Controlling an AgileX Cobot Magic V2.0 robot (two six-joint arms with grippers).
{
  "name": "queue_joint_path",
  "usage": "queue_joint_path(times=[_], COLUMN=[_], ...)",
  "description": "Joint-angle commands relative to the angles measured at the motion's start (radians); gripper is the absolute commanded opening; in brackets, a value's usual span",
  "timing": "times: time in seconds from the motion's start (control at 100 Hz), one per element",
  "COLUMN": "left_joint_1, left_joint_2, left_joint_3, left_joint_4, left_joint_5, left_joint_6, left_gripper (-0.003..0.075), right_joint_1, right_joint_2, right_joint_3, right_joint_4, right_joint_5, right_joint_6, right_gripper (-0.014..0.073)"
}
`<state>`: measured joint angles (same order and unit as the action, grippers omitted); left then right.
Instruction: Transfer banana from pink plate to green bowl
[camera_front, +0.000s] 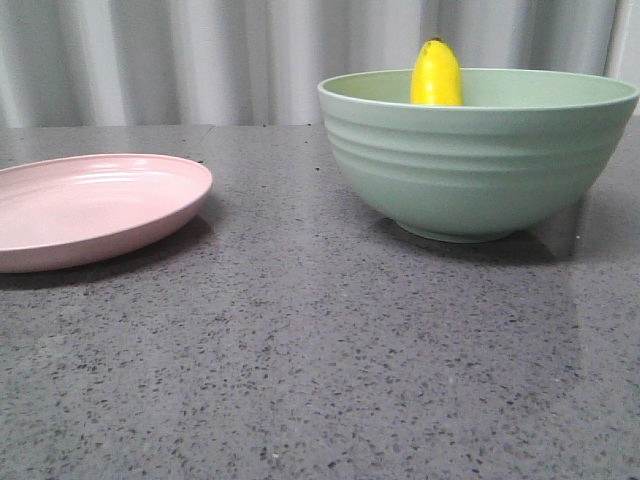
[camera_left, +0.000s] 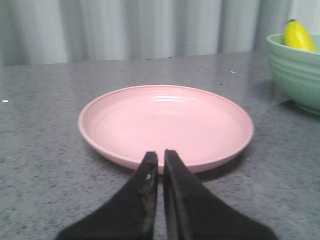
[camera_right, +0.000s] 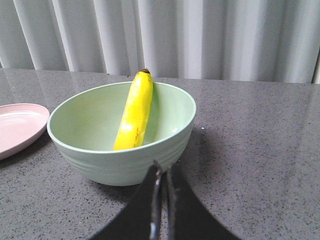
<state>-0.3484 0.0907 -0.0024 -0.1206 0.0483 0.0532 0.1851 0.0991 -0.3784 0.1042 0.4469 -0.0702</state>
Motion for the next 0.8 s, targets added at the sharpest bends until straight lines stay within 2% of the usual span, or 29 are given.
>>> queue_joint_path(times=[0.0,0.11,0.34,0.44,0.79], left_joint_1=[0.088,0.193,0.323,0.34,0.338], left_joint_2=[-0.03,-0.078,-0.127,-0.127,-0.127], left_joint_3=[-0.006,0.031,0.031,0.031,0.029], left_joint_4=[-0.024,-0.015,-0.013,-0.013,-0.013], left_joint_5=[-0.093,-0.097,0.133,0.246,0.241], left_joint_6=[0.04,0.04,0.021,0.021,0.021], left_gripper=[-0.0019,-0.0019,-0.0019,-0.0019,-0.0019], right_joint_1=[-0.005,-0.005,-0.005,-0.005,-0.005], right_joint_2=[0.01,0.01,0.01,0.01,0.01], right_joint_3=[-0.025,-0.025,-0.025,-0.025,-0.025], right_joint_4=[-0.008,-0.008,-0.008,-0.008,-0.008], right_joint_5=[-0.078,-0.078,-0.078,-0.076,-0.076], right_joint_6=[-0.011,-0.011,-0.011,-0.011,-0.011], right_gripper=[-0.0073,-0.0073,-0.0073,-0.0073,-0.0073])
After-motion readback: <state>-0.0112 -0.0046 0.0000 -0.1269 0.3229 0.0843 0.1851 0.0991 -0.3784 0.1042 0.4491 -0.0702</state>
